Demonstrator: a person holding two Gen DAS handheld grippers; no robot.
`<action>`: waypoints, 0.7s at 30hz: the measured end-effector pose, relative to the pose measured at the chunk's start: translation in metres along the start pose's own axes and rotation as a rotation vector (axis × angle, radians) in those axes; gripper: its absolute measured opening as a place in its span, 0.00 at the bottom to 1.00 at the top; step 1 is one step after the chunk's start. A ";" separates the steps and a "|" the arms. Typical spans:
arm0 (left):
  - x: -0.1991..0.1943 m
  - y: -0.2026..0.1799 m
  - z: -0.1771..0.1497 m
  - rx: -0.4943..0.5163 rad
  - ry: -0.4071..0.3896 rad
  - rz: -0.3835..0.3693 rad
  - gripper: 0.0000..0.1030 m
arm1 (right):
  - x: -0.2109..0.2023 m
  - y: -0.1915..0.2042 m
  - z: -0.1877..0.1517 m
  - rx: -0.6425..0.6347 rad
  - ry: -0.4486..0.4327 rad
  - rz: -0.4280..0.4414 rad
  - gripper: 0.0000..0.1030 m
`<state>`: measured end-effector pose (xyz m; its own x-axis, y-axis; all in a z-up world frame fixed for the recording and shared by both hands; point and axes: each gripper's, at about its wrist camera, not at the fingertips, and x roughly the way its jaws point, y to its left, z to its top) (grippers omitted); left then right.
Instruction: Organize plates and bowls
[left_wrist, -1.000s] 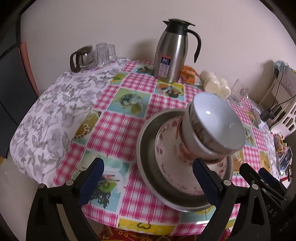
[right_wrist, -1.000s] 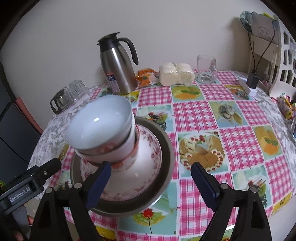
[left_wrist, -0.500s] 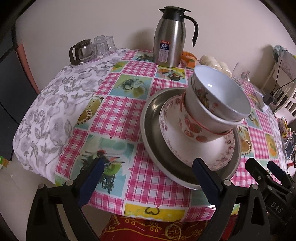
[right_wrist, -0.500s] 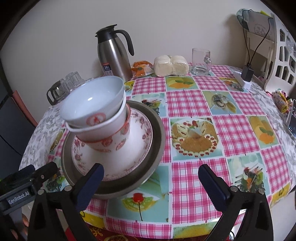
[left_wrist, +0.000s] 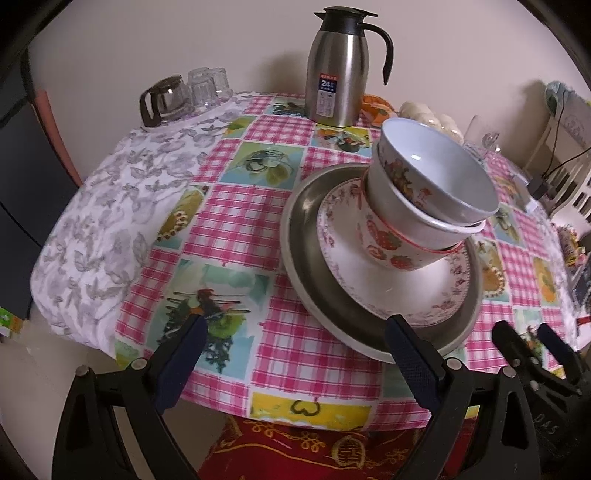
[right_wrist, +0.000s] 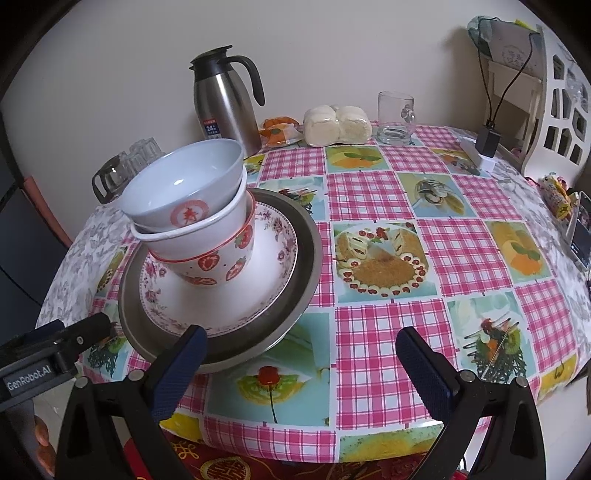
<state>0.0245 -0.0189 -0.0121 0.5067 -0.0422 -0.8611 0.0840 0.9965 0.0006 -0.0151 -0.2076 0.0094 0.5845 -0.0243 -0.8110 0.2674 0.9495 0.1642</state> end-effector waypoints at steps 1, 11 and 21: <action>-0.001 0.000 0.000 0.005 -0.004 0.004 0.94 | 0.000 -0.001 0.000 0.001 0.000 -0.001 1.00; -0.003 -0.007 -0.001 0.053 -0.015 0.034 0.94 | -0.002 -0.004 0.001 0.007 -0.006 -0.007 1.00; 0.000 -0.011 -0.003 0.087 -0.004 0.101 0.94 | -0.004 -0.007 0.002 0.009 -0.008 -0.017 1.00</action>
<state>0.0208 -0.0293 -0.0136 0.5199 0.0578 -0.8523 0.1060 0.9856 0.1315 -0.0178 -0.2148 0.0128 0.5859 -0.0429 -0.8093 0.2840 0.9461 0.1555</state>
